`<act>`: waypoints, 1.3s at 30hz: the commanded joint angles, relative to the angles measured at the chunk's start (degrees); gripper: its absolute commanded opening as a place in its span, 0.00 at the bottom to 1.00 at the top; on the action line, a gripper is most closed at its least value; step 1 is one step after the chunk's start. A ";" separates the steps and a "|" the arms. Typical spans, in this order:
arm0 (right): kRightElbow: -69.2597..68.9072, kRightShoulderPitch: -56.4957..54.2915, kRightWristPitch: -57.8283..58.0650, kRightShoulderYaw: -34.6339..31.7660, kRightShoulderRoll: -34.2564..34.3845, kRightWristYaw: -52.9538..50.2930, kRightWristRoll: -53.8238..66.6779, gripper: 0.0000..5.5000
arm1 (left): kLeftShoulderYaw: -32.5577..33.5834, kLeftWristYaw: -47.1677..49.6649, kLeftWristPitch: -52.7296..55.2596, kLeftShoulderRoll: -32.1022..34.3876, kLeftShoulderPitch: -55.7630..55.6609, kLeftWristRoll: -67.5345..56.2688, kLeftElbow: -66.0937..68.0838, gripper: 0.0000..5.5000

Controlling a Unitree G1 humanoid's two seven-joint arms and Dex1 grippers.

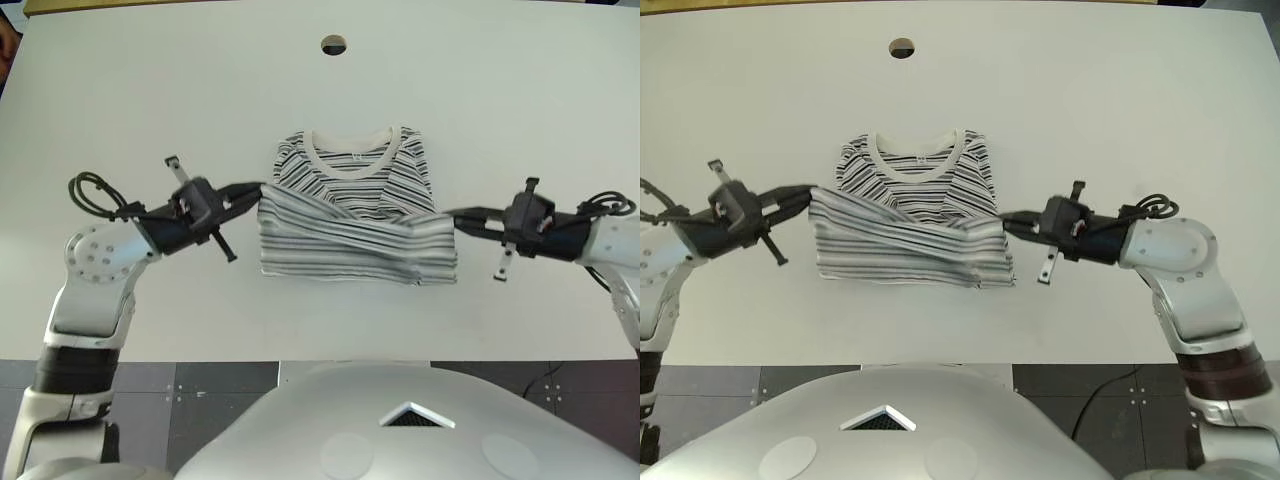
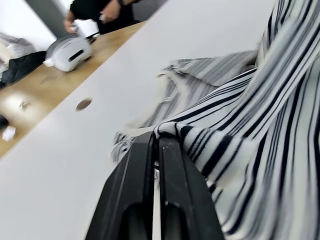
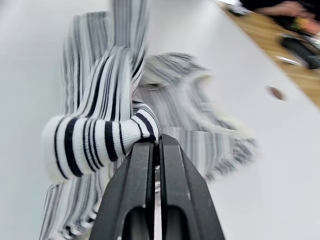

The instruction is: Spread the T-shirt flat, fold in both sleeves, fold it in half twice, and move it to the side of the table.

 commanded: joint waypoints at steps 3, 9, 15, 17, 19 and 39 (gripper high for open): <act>6.68 -8.63 11.45 3.85 5.24 -4.46 -5.21 0.02 | -1.83 5.28 11.67 -6.57 -8.68 2.17 7.46 0.02; 18.77 -18.89 23.49 5.03 14.26 -8.64 -6.24 0.02 | -3.72 9.85 16.42 -12.29 -13.90 6.43 15.24 0.02; 29.53 -25.58 26.79 -0.35 21.96 -11.18 -2.75 0.24 | -3.81 13.05 17.17 -17.08 -16.48 8.91 20.61 0.19; 32.70 -27.21 27.32 -2.50 23.63 -12.53 -2.02 0.30 | -2.71 14.67 18.39 -18.68 -17.31 8.57 22.26 0.19; 37.07 -29.02 26.80 -5.38 24.66 -15.00 -1.81 0.31 | -0.56 16.41 20.06 -20.21 -18.49 7.42 23.73 0.19; 34.30 -22.63 -17.95 8.31 20.51 -14.88 -26.92 0.02 | -2.94 12.49 6.00 -23.00 -9.38 9.30 6.15 0.02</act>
